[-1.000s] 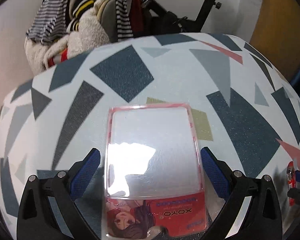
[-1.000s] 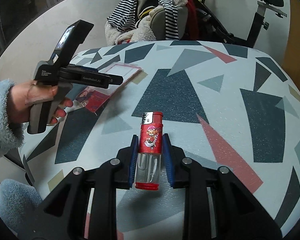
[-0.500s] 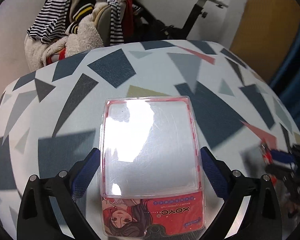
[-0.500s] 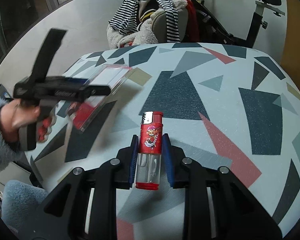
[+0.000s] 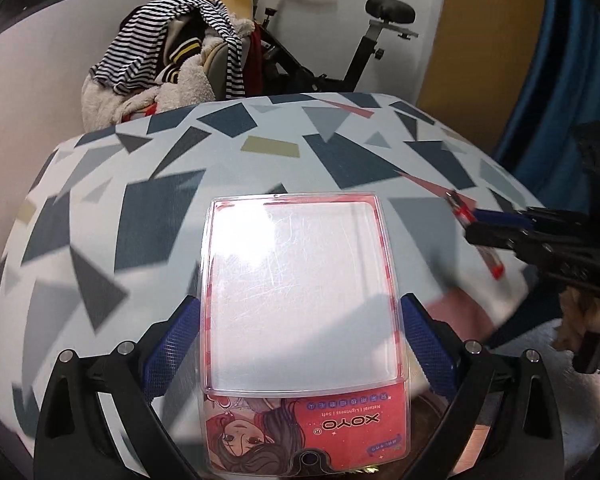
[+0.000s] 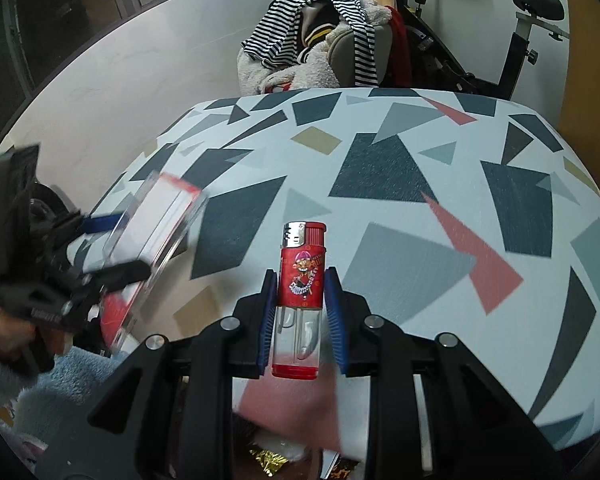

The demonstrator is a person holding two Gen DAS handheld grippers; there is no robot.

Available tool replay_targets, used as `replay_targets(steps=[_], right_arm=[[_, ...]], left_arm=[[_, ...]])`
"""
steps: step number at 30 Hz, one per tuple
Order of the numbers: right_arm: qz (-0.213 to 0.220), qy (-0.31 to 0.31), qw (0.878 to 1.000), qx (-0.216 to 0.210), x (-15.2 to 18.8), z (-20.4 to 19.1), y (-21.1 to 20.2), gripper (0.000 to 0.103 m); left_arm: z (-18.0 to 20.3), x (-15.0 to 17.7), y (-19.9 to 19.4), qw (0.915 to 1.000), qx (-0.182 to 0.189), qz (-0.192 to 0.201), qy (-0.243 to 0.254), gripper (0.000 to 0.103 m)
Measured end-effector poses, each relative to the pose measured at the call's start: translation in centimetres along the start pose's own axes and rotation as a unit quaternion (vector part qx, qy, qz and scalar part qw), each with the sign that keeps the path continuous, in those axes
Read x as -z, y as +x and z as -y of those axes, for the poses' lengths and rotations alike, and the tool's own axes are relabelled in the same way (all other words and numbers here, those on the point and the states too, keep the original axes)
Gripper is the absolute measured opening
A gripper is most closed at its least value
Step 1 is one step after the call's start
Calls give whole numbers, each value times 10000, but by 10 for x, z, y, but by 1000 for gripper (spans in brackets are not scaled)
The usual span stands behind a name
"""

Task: Collect trash
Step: 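Carry the card sleeve and lighter over the brown bin and open both grippers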

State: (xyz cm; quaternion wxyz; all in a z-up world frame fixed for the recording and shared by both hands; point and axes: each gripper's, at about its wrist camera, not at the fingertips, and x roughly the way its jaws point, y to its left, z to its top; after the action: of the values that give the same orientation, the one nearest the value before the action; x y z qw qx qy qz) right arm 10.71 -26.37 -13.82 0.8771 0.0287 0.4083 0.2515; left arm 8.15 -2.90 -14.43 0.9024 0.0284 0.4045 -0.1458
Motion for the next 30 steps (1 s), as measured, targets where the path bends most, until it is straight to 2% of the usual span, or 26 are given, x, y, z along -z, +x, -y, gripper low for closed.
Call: replay_targets(steps=[5,14,18,21,30], right_arm=[[62,-119,9999,-67,15,-16,-17,27],[-23,-198,9997,-143,42,-34,-35,25],[-82,-271,9995,-134,49,-38,-36,22],[-99,-254,9995,-179,51,-39,-37,16],[-98,-315,9989,-336,58,-44,-39,15]], left_arm=[[20,39,-29,10000,51,51,-53,96],[36,89,-44,9997,93,-53,-223,96],[36,99,-40,9995,130,-140,-261,96],[36,101,-38,9994,136,-167,-289,96],[42,105,-37,9994,193,-185,-215,96]])
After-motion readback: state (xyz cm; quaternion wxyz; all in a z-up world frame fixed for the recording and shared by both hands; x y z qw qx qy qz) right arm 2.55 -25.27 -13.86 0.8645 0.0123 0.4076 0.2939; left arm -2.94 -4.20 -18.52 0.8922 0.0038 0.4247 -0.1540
